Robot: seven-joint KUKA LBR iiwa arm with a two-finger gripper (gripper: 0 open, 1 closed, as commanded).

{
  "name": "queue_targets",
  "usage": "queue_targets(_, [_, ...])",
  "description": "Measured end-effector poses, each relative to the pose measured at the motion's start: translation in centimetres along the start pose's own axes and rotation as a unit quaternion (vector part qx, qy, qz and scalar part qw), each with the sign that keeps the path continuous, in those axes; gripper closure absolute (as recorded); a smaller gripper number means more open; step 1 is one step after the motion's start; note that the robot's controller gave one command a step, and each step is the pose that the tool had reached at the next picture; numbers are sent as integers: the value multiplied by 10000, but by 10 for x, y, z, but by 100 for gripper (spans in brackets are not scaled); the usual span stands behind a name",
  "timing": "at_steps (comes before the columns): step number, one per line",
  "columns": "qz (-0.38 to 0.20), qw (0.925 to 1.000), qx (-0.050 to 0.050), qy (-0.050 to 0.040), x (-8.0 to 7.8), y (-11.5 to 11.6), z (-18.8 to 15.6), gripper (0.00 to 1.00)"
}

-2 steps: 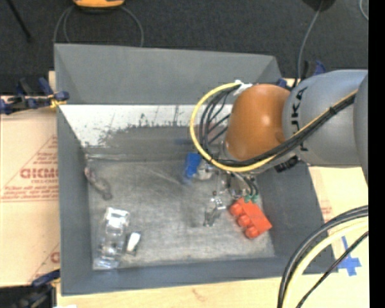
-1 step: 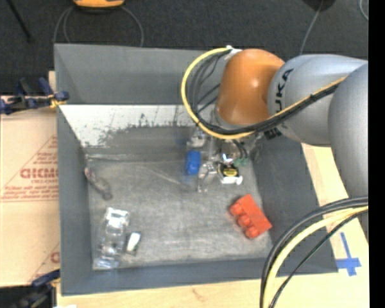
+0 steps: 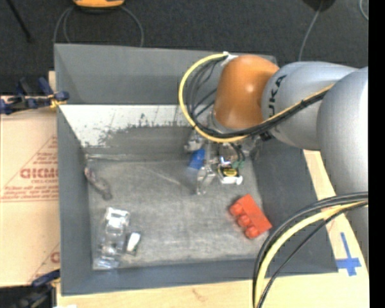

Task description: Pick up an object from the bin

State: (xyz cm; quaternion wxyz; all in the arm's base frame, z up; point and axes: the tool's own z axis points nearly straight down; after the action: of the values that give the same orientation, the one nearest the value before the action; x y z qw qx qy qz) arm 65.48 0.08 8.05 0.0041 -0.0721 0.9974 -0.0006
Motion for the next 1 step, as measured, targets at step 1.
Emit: queue_targets(1, [-281,9996,8,-3,5,-27,-14,0])
